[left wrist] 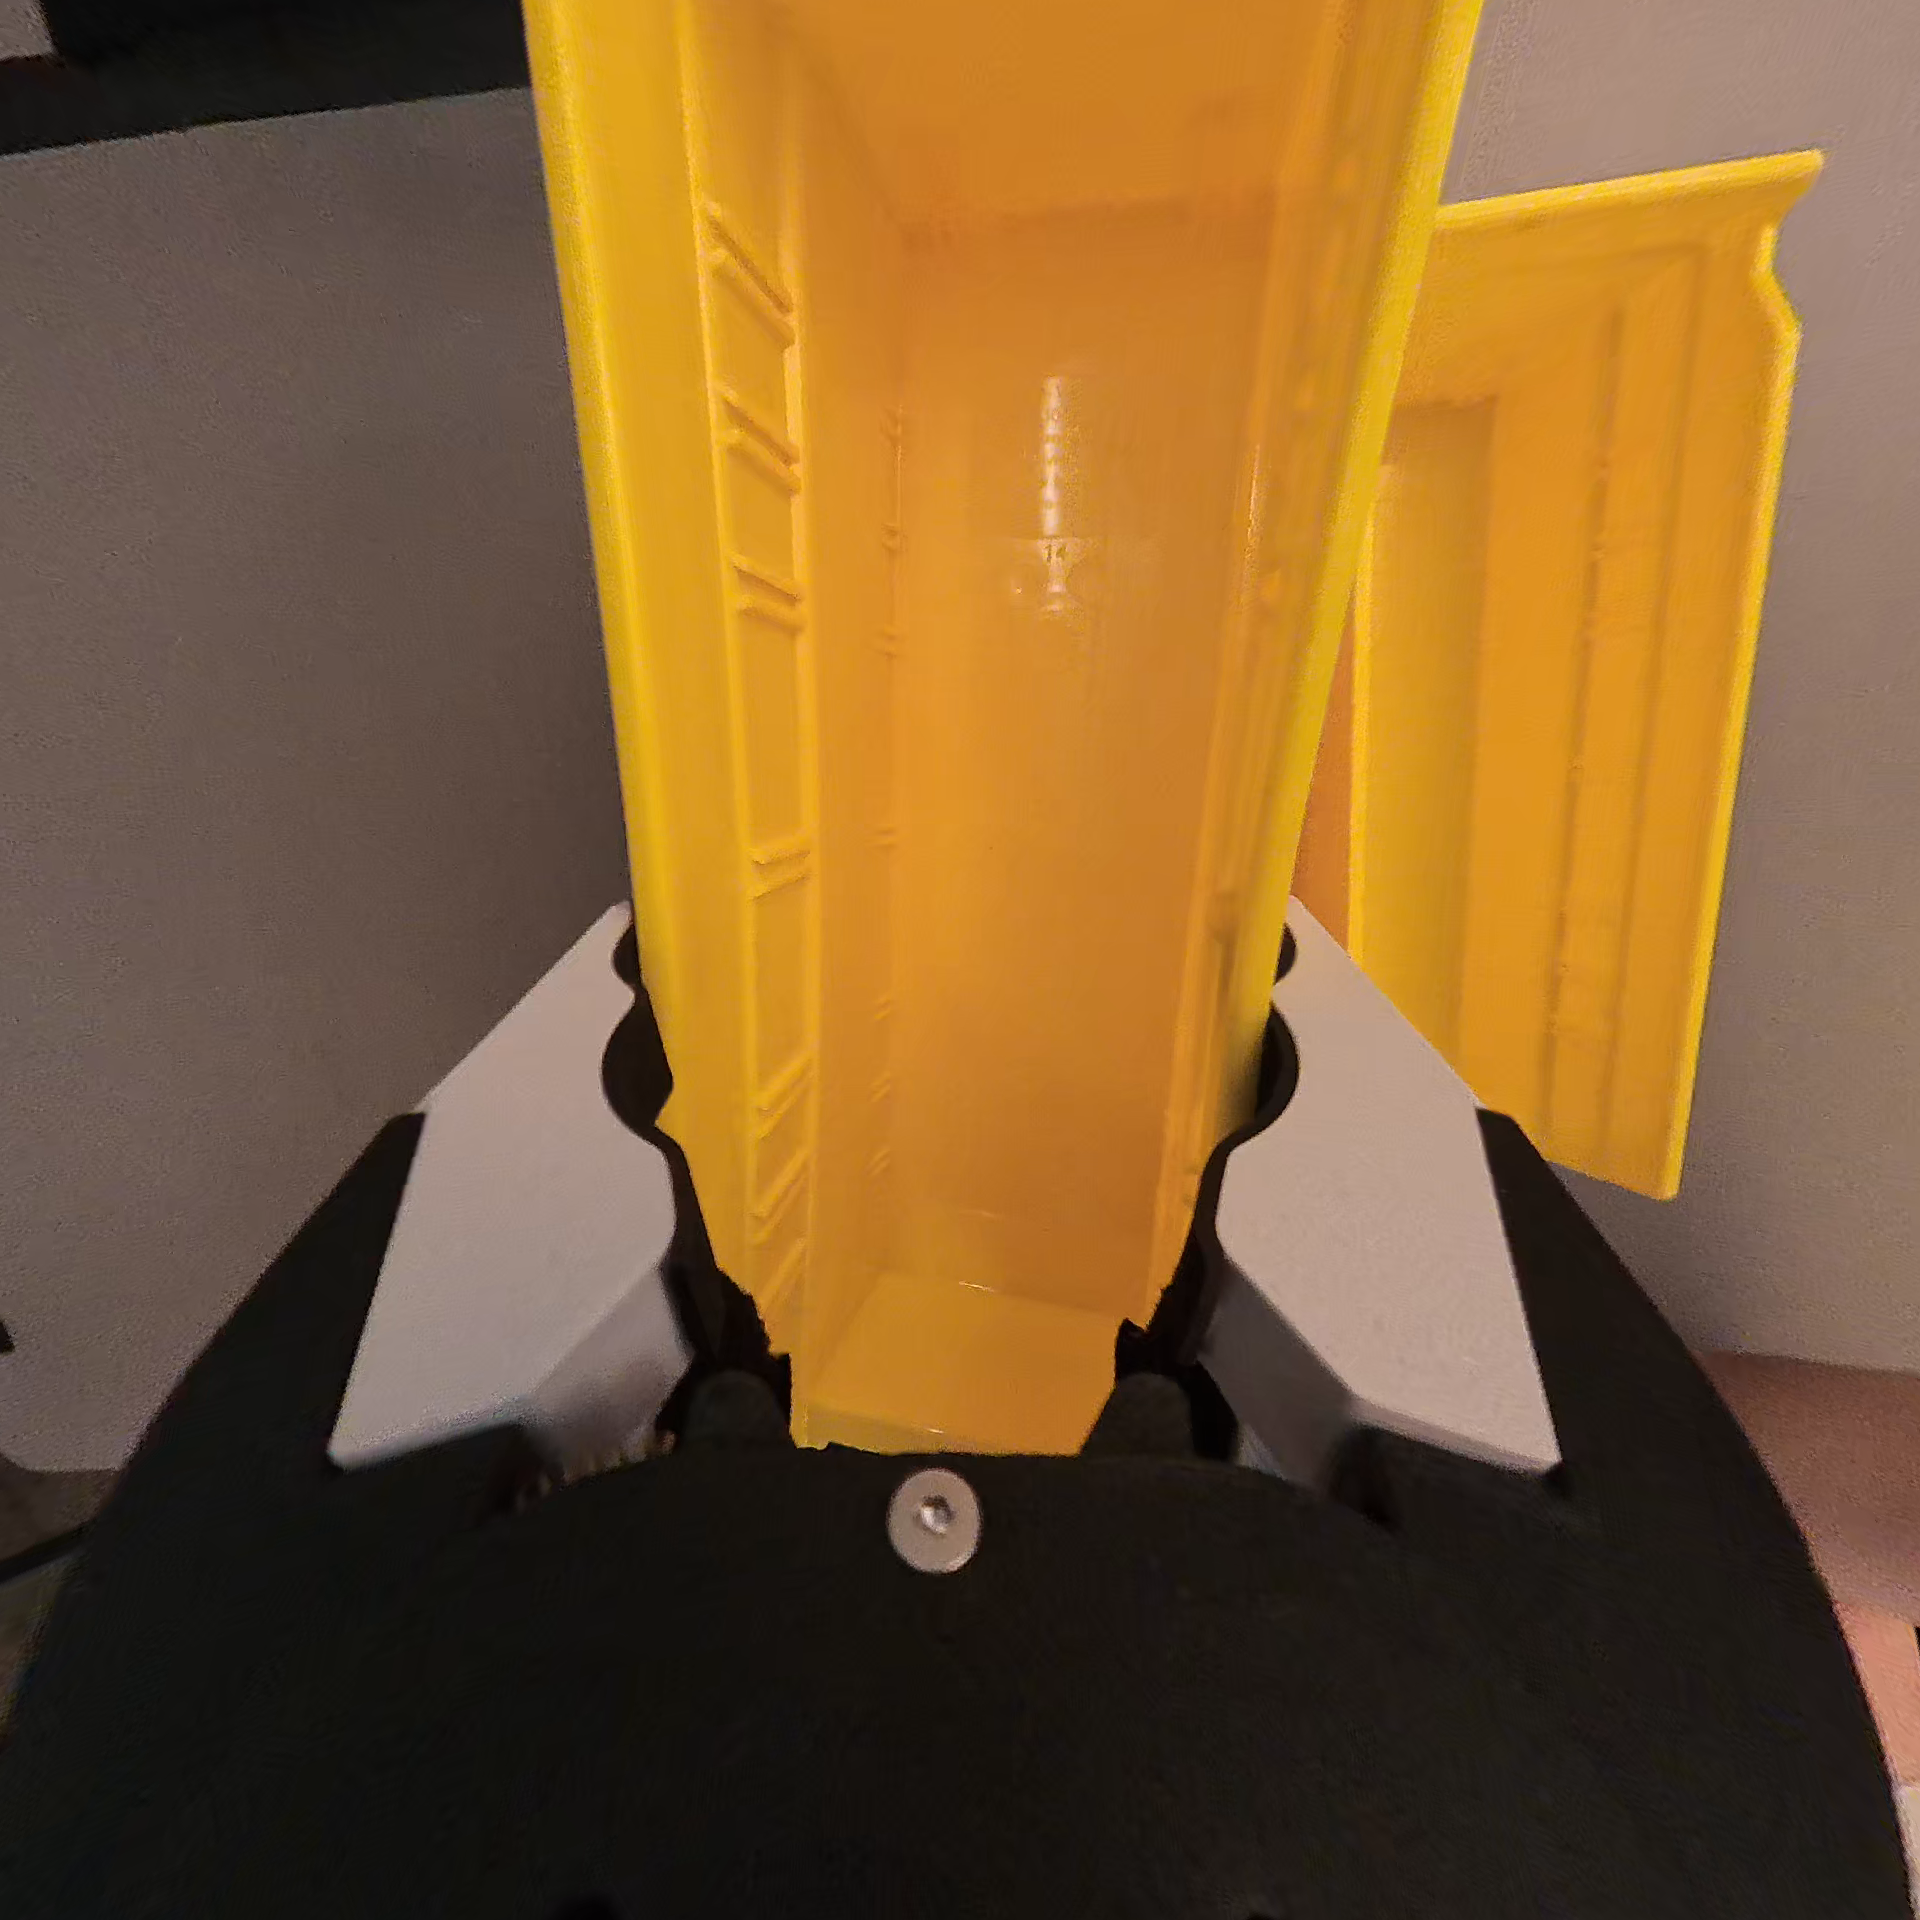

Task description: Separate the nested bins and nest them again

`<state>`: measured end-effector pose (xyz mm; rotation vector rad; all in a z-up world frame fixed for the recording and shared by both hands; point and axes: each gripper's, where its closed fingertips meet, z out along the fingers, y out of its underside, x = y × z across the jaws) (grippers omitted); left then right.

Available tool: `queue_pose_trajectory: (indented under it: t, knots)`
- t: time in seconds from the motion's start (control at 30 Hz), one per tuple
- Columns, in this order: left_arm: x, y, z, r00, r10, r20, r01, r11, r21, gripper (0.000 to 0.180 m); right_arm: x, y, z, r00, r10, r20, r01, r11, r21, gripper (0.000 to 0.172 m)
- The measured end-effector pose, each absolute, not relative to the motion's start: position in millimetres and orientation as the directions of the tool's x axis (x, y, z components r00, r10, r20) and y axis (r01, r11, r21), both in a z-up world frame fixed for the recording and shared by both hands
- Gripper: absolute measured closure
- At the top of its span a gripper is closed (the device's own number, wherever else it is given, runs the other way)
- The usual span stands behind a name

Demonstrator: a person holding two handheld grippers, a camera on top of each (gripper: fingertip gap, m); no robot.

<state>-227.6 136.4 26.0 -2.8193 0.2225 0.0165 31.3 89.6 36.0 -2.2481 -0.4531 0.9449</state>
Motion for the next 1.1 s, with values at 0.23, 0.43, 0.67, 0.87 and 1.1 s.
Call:
queue_pose_trajectory:
  t: [0.23,0.43,0.67,0.87,1.1]
  knots:
    - [-231,133,8,0.993,-0.08,-0.084,-0.1,-0.957,-0.274,0.067,35,89,38,0.673,0.529,-0.517,0.045,-0.727,-0.685,0.11]
    - [-229,139,-5,0.991,-0.063,-0.115,-0.09,-0.965,-0.248,0.066,38,90,37,0.674,0.524,-0.521,0.04,-0.73,-0.683,0.11]
    - [-224,153,-16,0.976,-0.081,-0.201,-0.139,-0.944,-0.298,0.067,37,90,35,0.674,0.523,-0.522,0.047,-0.735,-0.676,0.11]
    - [-222,159,-30,0.979,-0.057,-0.197,-0.127,-0.922,-0.365,0.065,37,90,36,0.675,0.522,-0.521,0.044,-0.733,-0.678,0.11]
    - [-224,162,-32,0.979,-0.037,-0.202,-0.115,-0.913,-0.39,0.068,37,90,35,0.676,0.521,-0.521,0.046,-0.735,-0.676,0.11]
